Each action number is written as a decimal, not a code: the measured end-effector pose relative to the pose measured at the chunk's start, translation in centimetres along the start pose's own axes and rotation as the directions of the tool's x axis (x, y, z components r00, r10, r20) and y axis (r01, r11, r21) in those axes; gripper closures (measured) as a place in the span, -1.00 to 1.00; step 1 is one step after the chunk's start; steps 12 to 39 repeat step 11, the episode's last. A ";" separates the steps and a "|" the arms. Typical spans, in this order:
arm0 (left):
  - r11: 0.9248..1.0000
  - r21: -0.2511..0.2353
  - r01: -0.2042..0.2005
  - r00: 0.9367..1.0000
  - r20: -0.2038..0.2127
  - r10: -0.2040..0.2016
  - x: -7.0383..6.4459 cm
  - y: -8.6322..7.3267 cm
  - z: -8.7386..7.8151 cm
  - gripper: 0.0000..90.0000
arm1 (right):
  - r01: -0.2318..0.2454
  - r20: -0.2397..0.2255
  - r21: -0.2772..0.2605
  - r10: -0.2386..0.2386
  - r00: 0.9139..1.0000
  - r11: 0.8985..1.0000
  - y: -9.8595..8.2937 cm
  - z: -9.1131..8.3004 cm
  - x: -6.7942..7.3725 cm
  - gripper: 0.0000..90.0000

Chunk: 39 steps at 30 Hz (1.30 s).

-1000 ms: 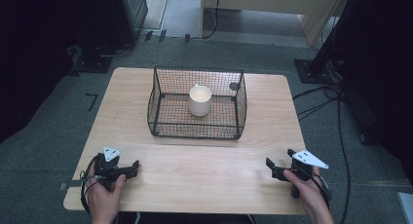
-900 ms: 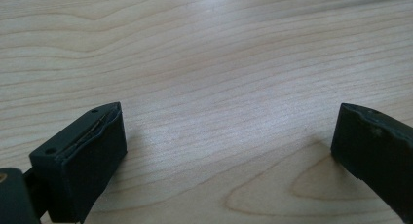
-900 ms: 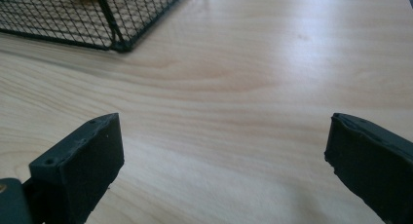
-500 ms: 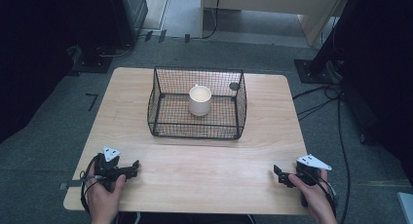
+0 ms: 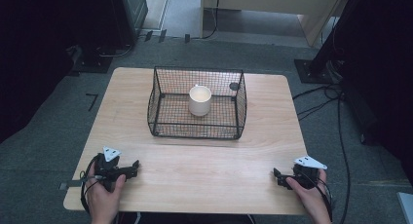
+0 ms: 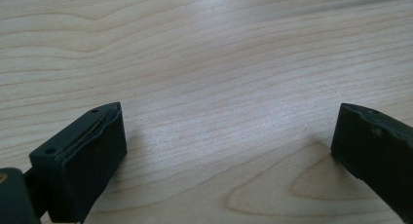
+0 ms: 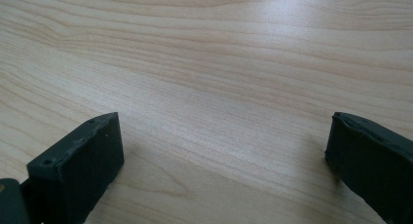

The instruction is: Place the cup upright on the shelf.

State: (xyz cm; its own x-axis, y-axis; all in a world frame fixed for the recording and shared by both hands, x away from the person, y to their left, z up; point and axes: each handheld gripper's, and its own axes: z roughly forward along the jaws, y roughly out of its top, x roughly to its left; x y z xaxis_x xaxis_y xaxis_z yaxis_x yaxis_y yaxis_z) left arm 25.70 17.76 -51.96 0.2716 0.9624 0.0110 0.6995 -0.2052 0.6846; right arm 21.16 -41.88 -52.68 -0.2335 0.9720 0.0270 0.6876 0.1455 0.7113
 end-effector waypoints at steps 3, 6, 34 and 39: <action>1.000 0.000 0.000 1.000 0.000 0.000 0.0 0.0 0.0 -1.00 | 0.000 0.000 0.000 0.000 1.000 1.000 0.0 0.0 0.0 -1.00; 1.000 0.000 0.000 1.000 0.000 0.000 0.0 0.0 0.0 -1.00 | 0.003 -0.003 0.000 -0.003 1.000 1.000 0.0 0.0 0.0 -1.00; 1.000 0.000 0.000 1.000 0.000 0.000 0.0 0.0 0.0 -1.00 | 0.003 -0.004 0.001 -0.003 1.000 1.000 0.1 0.1 0.0 -1.00; 1.000 0.000 0.000 1.000 0.000 0.000 0.0 0.0 0.0 -1.00 | 0.003 -0.004 0.001 -0.003 1.000 1.000 0.1 0.1 0.0 -1.00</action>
